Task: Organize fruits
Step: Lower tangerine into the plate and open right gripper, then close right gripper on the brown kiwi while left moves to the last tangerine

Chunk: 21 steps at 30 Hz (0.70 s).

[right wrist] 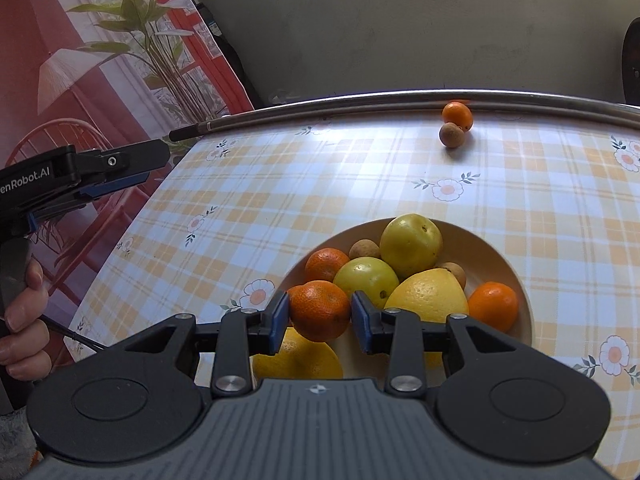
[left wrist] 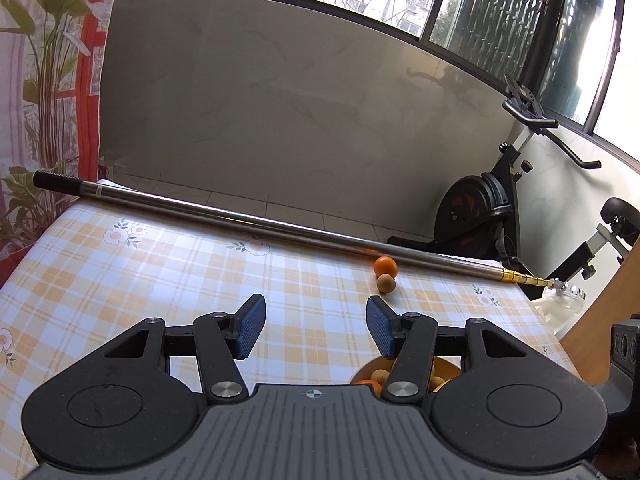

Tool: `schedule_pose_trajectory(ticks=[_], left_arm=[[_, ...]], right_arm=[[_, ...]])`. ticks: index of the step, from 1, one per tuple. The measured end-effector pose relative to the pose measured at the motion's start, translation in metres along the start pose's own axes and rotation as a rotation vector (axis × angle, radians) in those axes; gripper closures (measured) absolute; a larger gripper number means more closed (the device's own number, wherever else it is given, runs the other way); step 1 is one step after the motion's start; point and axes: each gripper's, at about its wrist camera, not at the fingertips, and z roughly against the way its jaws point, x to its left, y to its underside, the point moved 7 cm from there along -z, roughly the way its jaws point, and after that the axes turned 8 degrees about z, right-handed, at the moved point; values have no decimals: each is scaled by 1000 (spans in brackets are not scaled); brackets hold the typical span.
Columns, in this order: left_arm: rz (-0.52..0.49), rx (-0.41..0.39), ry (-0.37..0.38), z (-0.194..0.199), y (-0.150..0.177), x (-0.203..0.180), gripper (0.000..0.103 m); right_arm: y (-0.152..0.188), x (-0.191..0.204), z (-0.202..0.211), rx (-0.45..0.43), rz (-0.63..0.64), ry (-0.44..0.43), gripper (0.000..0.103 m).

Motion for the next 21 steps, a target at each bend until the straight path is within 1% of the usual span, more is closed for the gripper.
schedule_pose_trajectory(ticks=[10,16,21], left_arm=[[28,-5,7,2,2,8,45],[31,-4,1,0,-5,10,45],[-2,-10,-14,-3,-17,8,45]], right_arm=[[-11,-9,13,-40,-4,42,64],[-23,-32,28,-78,-21,89,64],[-36,-51,38,-108,-28,121,64]])
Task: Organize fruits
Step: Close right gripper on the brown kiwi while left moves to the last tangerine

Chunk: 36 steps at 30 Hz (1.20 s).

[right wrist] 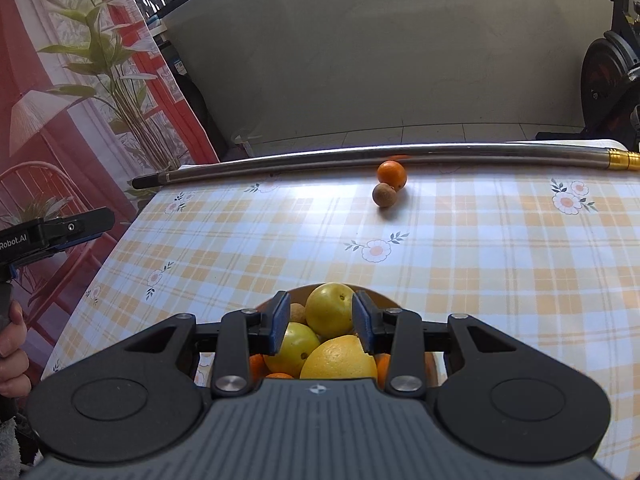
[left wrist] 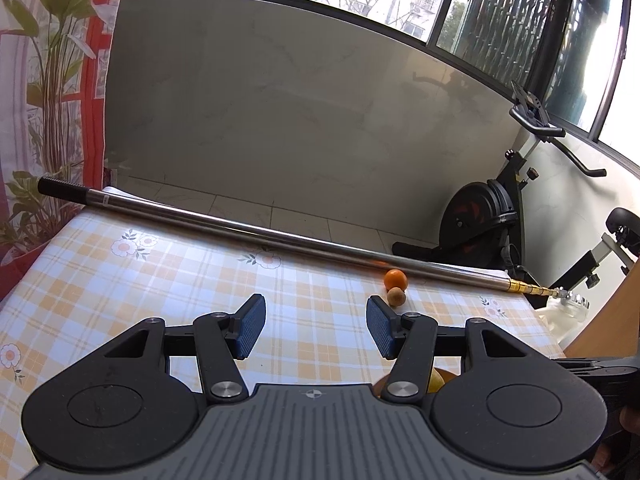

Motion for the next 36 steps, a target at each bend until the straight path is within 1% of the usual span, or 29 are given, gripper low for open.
schedule_pose_trajectory(ticks=[6,13,16,21,24,27,31,36], left_arm=[[-56,-27,-14,-4,-24,-8,45],[-51,-13,-33,-26,-39,-3,45],[-46,9,-36,-40,-42,-2,45],[-34,68,-29,-65,-48,2,45],[-27,98,-22,-79,-51,5,45],[-1,136,-27,-93,-48,10,45],[7,178,-40,-110,-39,20,45],[7,204,-36,-123,-33,22,45]], right_arm=[[-22,-15,-4,-40,31,32,64],[-47,-28,-36,-58,85,42,64],[-56,-33,-58,-50,102,41,64],[-64,-40,-103,22,121,52,64],[-64,-45,-127,56,93,67,64],[-62,-52,-146,69,61,96,64],[-62,-57,-160,64,37,109,64],[-64,-60,-172,71,47,137,64]])
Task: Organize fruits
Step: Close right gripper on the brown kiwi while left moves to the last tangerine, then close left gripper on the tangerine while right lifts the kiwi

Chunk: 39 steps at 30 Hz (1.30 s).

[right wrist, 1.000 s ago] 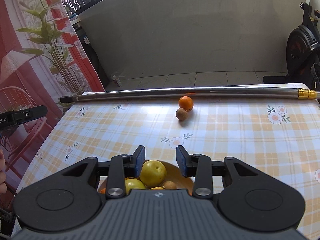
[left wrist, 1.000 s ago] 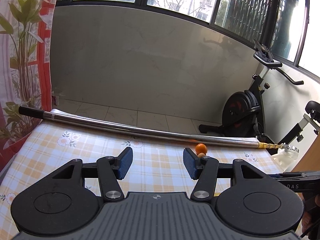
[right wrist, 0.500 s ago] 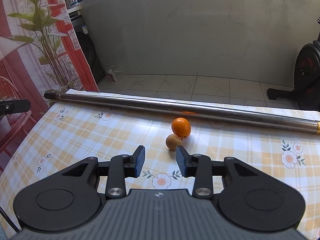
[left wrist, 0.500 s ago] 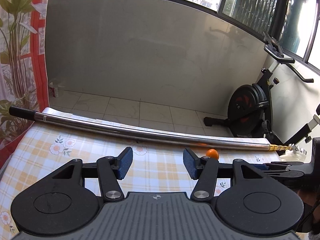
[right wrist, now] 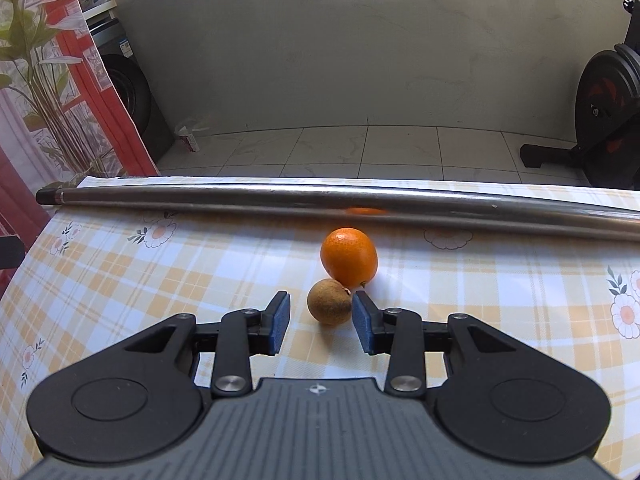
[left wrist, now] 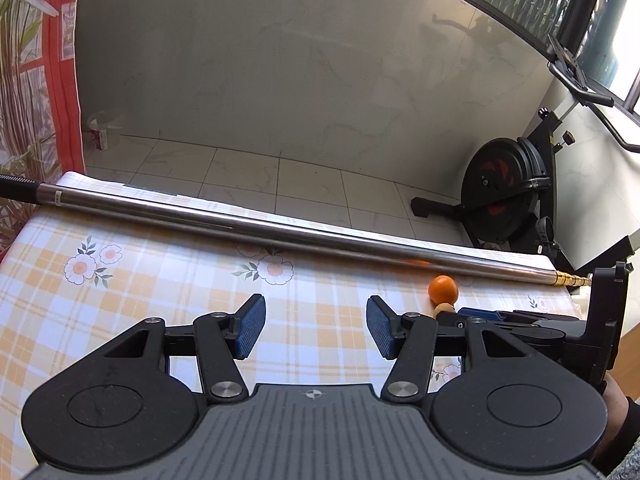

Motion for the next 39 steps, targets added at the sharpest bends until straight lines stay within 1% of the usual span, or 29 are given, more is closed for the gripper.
schedule_pose_trajectory(ticks=[3,5,8,12,16,18,20,21,24,28,31,33,35,39], left_arm=[[-6,8,6,-5,-1,-5,45],[-13,10,8,-9,-1,-8,45],[-19,17,12,-15,-4,-14,45],[-23,26,22,-24,-6,-23,45],[-10,24,52,-33,-9,-37,45],[0,24,87,-41,-9,-48,45],[-11,3,121,-48,-8,-60,45],[-26,-12,137,-52,-6,-68,44],[-87,-12,170,-68,2,-89,44],[-202,-25,232,-90,13,-119,44],[-283,-12,217,-109,22,-137,44],[-326,10,183,-125,28,-145,44],[-334,30,163,-139,29,-150,44],[-309,63,147,-162,29,-149,44]], right_arm=[[-1,-1,-5,8,11,15,65],[-1,-1,-9,13,20,22,70],[0,-1,-9,10,20,25,71],[2,-3,-4,4,-11,-10,71],[10,-11,21,-25,-82,-70,71],[17,-18,39,-43,-112,-83,71],[26,-27,58,-66,-138,-83,71],[30,-32,67,-78,-150,-77,71],[50,-48,99,-133,-216,-55,71],[75,-62,119,-155,-297,-41,71],[83,-69,126,-171,-335,-44,71],[86,-73,129,-182,-350,-48,71],[89,-74,131,-188,-350,-49,71],[94,-78,132,-193,-359,-53,71]])
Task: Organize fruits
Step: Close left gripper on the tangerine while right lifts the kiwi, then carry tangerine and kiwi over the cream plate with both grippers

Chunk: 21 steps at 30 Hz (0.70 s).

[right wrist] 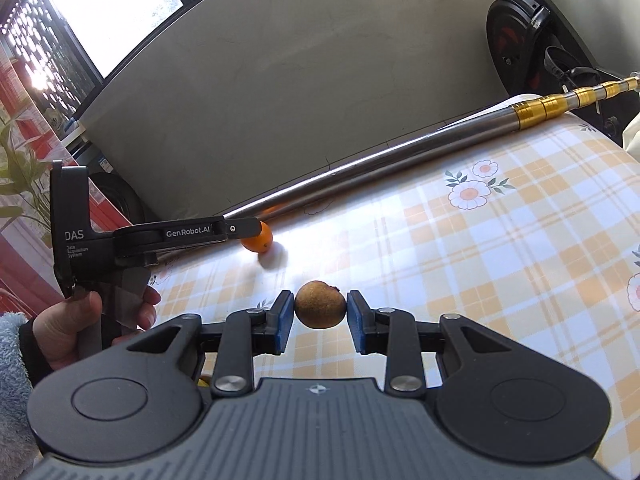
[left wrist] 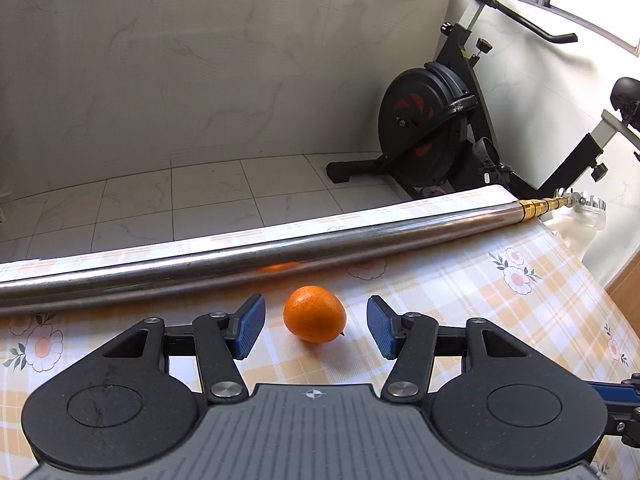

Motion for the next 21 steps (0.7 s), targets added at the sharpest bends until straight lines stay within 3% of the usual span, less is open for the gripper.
schedule_pose_trajectory(ticks=[10,12,21], left_arm=[[46,54,-42,-26,0,11,47],[40,53,-24,-29,1,9,61],[30,41,-29,0,6,11,62]], right_arm=[[9,-6,4,7,-33,-10,71],[11,-5,5,8,-36,-13,71],[10,3,17,-9,-34,-22,71]])
